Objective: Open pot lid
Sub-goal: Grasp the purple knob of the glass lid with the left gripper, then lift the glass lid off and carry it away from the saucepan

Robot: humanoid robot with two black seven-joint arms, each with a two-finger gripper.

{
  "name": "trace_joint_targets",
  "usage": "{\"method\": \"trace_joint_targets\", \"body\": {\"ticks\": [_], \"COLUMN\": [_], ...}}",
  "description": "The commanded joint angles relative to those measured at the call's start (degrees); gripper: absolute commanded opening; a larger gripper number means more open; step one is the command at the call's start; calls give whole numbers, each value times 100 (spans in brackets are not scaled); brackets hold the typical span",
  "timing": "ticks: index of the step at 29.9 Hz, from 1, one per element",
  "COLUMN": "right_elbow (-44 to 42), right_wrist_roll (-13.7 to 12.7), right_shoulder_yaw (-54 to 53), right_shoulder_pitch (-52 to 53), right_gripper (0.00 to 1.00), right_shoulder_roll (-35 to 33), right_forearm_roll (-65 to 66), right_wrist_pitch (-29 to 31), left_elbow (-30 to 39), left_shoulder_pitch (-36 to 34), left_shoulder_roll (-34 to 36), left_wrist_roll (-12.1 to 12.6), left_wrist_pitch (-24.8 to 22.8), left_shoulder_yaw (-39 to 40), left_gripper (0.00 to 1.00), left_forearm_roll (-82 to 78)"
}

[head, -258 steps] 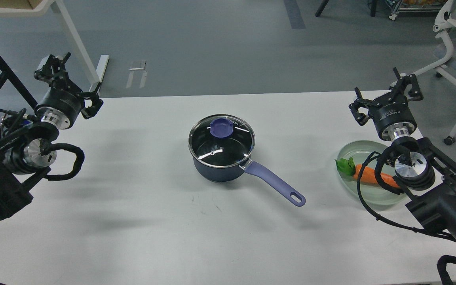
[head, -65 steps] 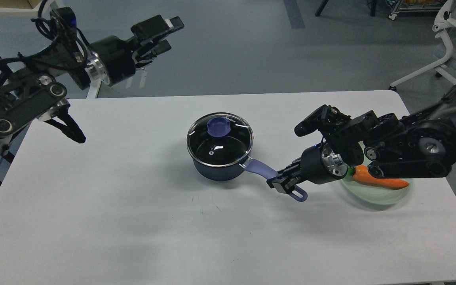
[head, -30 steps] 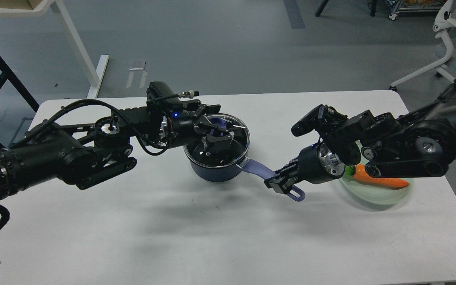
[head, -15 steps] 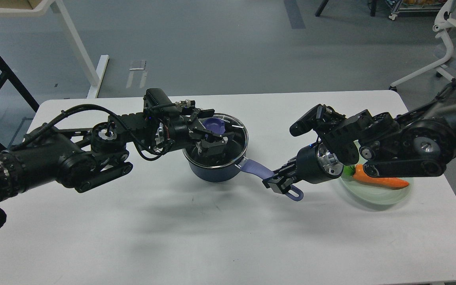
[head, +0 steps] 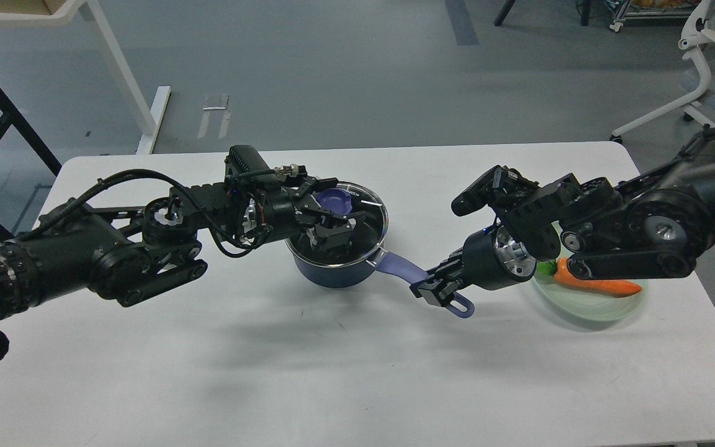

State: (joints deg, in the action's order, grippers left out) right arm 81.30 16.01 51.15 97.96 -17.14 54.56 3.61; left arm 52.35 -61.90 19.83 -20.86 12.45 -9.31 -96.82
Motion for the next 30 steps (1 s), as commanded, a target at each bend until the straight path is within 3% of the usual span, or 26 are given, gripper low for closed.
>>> {"method": "trace_joint_targets", "body": {"ticks": [1, 3, 6, 22, 30], "right_elbow": [0, 0, 0, -9, 0], "right_wrist_roll": [-1, -1, -1, -1, -1], "right_shoulder_yaw": [1, 1, -8, -17, -17], "right_shoulder_pitch": [-5, -5, -5, -5, -5], "right_gripper": [29, 29, 29, 29, 29], "right_shoulder_roll": [0, 0, 0, 0, -9], "right_forearm_roll": [2, 2, 2, -15, -15], "right_wrist_pitch": [8, -1, -1, -1, -1], "left_elbow": [-15, -15, -15, 55, 152], "left_shoulder_pitch": [2, -6, 2, -86, -156], "left_shoulder_roll": [-6, -6, -6, 47, 503], "left_wrist_roll": [-32, -50, -50, -59, -111], "left_wrist_pitch": [-5, -5, -5, -32, -14], "left_shoulder_yaw": [0, 0, 0, 44, 88], "left_gripper": [61, 50, 45, 40, 39], "left_forearm_roll": [5, 5, 14, 646, 690]}}
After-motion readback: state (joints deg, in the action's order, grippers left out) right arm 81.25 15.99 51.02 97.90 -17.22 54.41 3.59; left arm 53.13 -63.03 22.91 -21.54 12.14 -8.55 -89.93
